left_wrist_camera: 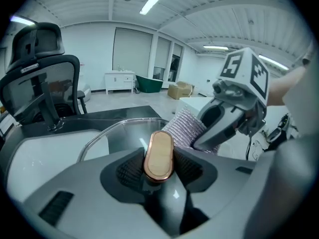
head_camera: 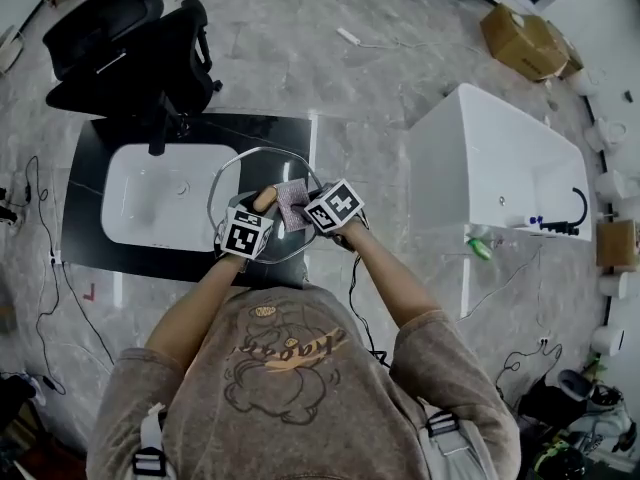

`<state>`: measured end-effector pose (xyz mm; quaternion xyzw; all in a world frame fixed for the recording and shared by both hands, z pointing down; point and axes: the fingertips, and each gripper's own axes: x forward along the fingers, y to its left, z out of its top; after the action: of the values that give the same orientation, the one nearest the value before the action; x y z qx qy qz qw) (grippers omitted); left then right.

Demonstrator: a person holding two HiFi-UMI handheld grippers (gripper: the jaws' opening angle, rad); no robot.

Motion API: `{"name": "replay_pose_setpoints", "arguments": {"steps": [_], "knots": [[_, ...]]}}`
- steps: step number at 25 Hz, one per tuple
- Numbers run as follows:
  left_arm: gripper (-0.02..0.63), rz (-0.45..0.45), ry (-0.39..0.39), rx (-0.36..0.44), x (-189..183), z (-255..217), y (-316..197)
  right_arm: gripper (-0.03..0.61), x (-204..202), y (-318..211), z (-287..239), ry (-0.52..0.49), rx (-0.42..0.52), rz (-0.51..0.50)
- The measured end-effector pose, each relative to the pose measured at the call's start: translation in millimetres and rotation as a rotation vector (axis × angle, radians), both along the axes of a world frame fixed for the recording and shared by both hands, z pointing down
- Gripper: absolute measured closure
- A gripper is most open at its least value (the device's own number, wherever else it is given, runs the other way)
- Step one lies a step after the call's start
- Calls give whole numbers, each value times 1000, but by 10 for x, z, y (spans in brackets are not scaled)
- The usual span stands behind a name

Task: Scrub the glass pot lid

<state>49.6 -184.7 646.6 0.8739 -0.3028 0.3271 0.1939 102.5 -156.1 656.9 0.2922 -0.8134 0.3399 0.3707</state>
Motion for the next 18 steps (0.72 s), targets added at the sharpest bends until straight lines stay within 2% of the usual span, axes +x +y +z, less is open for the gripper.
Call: {"name": "replay_pose_setpoints", "arguments": {"steps": [5, 11, 15, 18], "knots": [[422, 55, -33, -78, 3, 20, 5, 497, -79, 270, 33, -28, -18, 97], [423, 97, -57, -101, 9, 11, 17, 497, -197, 452, 24, -30, -27, 203], [425, 116, -66, -92, 21, 7, 26, 497, -356, 697, 67, -21, -75, 150], [425, 119, -80, -83, 15, 0, 21, 494, -504, 766, 82, -11, -60, 146]]}}
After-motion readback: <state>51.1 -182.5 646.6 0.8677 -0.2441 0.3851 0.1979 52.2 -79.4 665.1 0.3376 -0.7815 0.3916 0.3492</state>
